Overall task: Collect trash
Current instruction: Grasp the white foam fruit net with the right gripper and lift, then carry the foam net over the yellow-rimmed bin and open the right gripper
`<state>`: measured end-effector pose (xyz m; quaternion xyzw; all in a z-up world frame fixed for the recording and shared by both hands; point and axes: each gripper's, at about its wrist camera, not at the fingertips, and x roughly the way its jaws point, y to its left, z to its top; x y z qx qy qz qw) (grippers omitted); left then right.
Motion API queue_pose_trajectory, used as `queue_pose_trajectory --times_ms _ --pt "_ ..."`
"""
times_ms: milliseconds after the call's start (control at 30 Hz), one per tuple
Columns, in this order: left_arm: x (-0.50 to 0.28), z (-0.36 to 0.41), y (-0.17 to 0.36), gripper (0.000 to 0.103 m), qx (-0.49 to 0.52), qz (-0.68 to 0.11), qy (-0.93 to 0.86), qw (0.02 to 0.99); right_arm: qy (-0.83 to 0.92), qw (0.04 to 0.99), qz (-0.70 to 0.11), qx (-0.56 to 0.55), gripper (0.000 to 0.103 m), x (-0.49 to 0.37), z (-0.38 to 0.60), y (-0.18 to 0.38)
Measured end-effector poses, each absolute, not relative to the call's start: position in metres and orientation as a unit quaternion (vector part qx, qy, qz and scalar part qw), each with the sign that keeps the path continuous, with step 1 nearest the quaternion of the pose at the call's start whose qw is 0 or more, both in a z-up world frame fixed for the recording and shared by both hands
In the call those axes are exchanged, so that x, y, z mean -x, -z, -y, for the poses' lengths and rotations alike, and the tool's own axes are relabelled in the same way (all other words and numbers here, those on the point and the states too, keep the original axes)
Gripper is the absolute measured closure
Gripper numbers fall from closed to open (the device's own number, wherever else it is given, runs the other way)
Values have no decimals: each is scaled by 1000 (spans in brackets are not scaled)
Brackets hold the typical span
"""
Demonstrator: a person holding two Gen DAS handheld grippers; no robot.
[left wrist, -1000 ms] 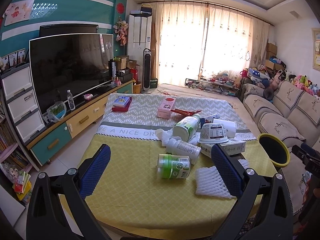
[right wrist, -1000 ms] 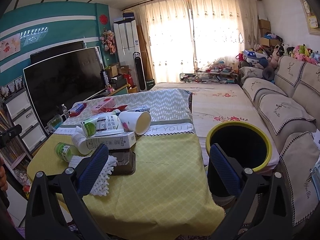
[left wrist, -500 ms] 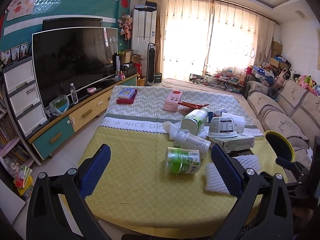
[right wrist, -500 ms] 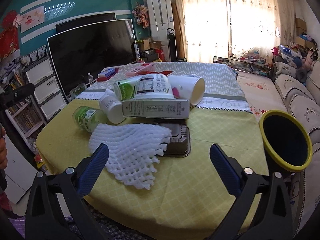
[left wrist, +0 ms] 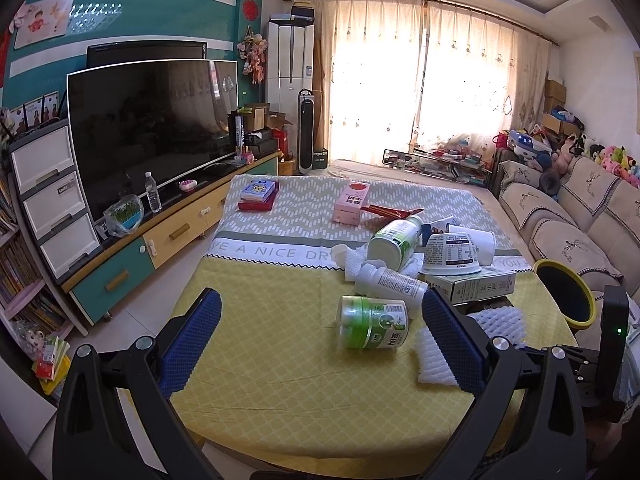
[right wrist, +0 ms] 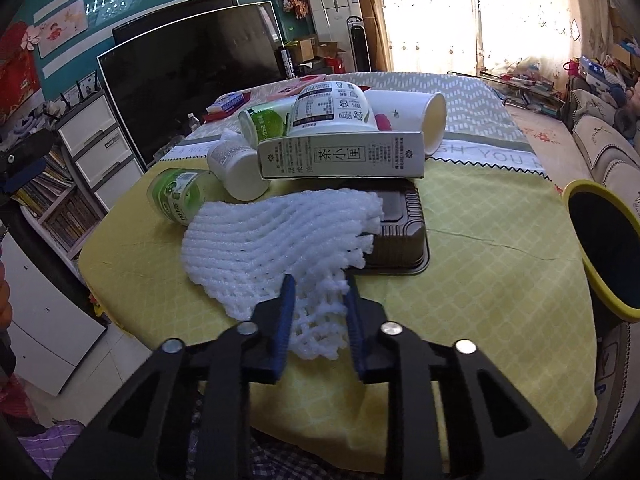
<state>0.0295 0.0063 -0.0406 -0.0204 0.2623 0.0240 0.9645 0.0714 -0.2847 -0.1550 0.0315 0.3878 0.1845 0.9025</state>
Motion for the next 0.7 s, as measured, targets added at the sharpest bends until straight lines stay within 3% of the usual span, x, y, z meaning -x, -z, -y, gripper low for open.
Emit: queue_pose_trajectory --times_ms 400,700 --pt "-31 -6 42 4 21 -263 -25 964 -204 922 -327 -32 93 -45 290 112" --pt "-35 -4 47 4 18 -269 -20 963 -57 963 -259 -53 93 -43 370 81"
